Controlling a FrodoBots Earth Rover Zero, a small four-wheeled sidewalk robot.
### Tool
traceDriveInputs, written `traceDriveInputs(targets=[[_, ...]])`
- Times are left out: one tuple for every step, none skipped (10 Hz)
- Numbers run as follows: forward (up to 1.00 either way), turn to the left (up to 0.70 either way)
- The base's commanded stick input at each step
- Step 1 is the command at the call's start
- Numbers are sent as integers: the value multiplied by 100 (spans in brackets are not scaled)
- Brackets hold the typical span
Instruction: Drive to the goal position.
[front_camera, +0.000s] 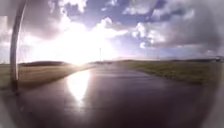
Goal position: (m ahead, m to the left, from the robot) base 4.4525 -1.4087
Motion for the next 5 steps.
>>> traceDriveInputs(targets=[[70,0],[70,0],[70,0],[70,0],[70,0]])
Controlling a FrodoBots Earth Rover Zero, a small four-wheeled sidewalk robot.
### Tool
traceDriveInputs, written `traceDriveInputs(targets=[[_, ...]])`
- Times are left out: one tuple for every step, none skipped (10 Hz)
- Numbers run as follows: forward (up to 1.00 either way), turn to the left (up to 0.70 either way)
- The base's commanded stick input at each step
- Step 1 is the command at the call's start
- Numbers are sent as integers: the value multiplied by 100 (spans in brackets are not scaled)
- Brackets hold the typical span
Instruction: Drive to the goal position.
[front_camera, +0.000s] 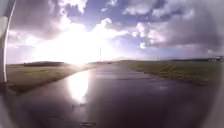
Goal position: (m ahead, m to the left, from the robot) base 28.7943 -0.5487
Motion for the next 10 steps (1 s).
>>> traceDriveInputs(targets=[[70,0],[70,0],[70,0],[70,0],[70,-2],[70,-11],[70,-14],[70,-14],[70,-14],[70,-14]])
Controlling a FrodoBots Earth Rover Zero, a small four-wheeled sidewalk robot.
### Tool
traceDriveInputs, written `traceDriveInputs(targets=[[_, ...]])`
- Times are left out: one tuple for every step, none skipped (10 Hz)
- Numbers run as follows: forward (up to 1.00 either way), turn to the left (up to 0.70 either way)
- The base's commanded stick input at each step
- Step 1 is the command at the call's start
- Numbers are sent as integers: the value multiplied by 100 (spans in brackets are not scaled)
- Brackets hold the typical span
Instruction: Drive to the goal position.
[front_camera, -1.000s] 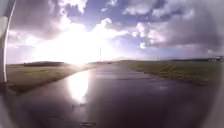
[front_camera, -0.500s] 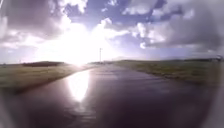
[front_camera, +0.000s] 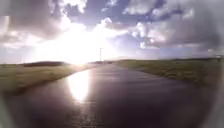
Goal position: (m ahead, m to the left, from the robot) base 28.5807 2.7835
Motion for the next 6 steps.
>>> traceDriveInputs(targets=[[70,-14],[70,-14],[70,-14],[70,-14],[70,-14],[70,-14]])
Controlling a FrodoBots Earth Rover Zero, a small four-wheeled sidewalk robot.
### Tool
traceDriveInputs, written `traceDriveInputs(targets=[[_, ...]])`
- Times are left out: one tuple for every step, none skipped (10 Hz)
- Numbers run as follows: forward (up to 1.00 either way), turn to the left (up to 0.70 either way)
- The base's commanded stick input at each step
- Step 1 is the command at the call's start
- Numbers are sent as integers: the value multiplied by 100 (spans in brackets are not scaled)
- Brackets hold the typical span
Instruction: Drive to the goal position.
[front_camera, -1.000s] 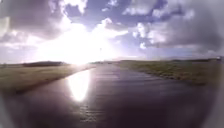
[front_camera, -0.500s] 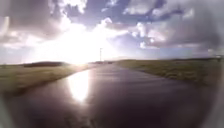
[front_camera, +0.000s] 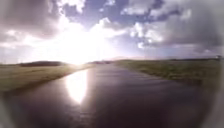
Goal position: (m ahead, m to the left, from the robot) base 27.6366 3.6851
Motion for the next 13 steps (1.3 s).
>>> traceDriveInputs(targets=[[70,-14],[70,-14],[70,0],[70,0],[70,0],[70,0],[70,0],[70,0],[70,0],[70,0],[70,0],[70,0],[70,0]])
